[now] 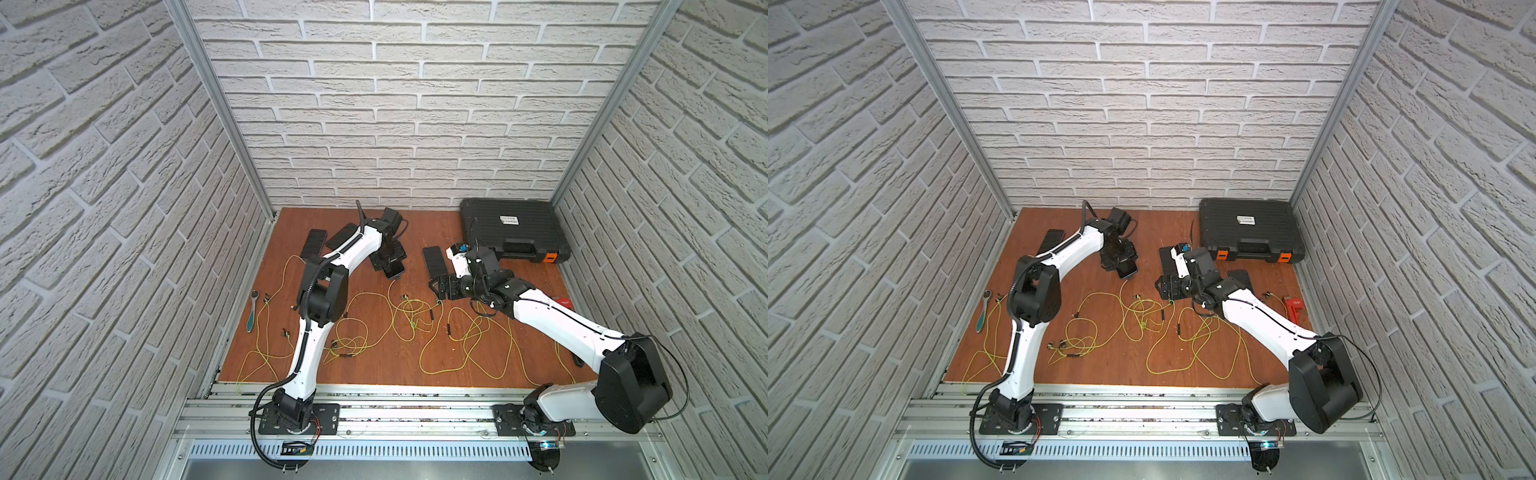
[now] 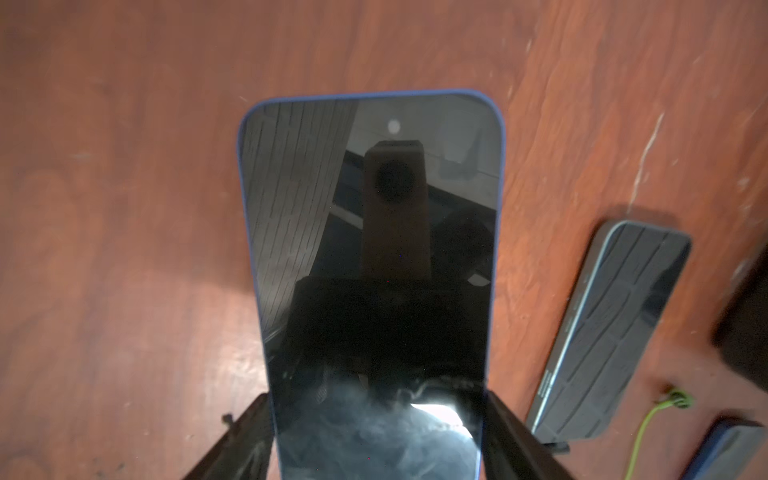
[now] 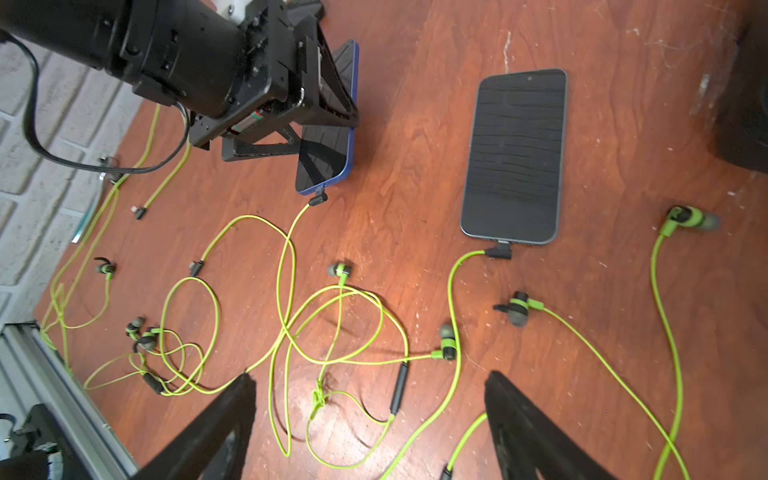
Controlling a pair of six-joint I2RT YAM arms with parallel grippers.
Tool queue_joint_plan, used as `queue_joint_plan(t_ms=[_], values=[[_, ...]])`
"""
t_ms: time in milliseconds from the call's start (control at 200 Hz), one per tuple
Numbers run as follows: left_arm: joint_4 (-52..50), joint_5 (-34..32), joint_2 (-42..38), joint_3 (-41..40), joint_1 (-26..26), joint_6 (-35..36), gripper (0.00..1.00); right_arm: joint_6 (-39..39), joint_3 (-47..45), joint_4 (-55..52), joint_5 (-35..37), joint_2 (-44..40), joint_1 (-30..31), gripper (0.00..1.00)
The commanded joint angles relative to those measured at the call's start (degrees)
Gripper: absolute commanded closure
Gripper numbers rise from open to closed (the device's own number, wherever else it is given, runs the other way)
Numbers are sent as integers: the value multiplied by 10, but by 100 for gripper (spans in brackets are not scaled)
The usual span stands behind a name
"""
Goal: Plug wired earphones into phones
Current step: Place the phone at the center of the board.
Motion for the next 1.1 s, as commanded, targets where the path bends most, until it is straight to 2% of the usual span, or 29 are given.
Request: queue_joint_plan(t_ms=[0, 45, 95, 330, 440, 495, 620, 680, 720, 810, 870, 930, 1015, 1095], values=[[-47, -1, 33, 42, -6, 25, 100, -15, -10, -12, 17, -24, -2, 13], [-50, 1, 45, 52, -9, 26, 100, -16, -15, -13, 20, -31, -2, 13], [-52, 3, 54, 60, -12, 26, 92, -19, -20, -16, 23, -37, -3, 12], [-37, 10, 59, 52, -17, 25, 40, -31, -18, -40, 25, -46, -4, 12], [-21, 12, 47, 40, -17, 30, 9, -43, -4, -70, 27, -46, -4, 11], [-14, 9, 36, 33, -17, 33, 2, -51, 4, -90, 29, -49, -5, 11], [-8, 1, -10, 1, -8, 33, 2, -66, 20, -131, 34, -57, -4, 10], [-7, -9, -63, -51, -1, 36, 3, -71, 27, -151, 41, -60, -4, 10], [1, -23, -109, -100, 6, 43, 7, -73, 29, -161, 47, -61, -4, 10], [37, -30, -213, -229, 33, 76, 22, -72, 28, -165, 52, -55, -4, 11], [51, -19, -261, -294, 53, 131, 28, -69, 32, -161, 46, -43, -5, 11], [58, -12, -289, -336, 64, 210, 30, -63, 37, -155, 37, -31, -4, 12], [55, -9, -301, -365, 66, 315, 33, -52, 49, -152, 33, -15, -4, 12], [48, 0, -290, -369, 66, 380, 34, -45, 58, -155, 36, -6, -4, 13]])
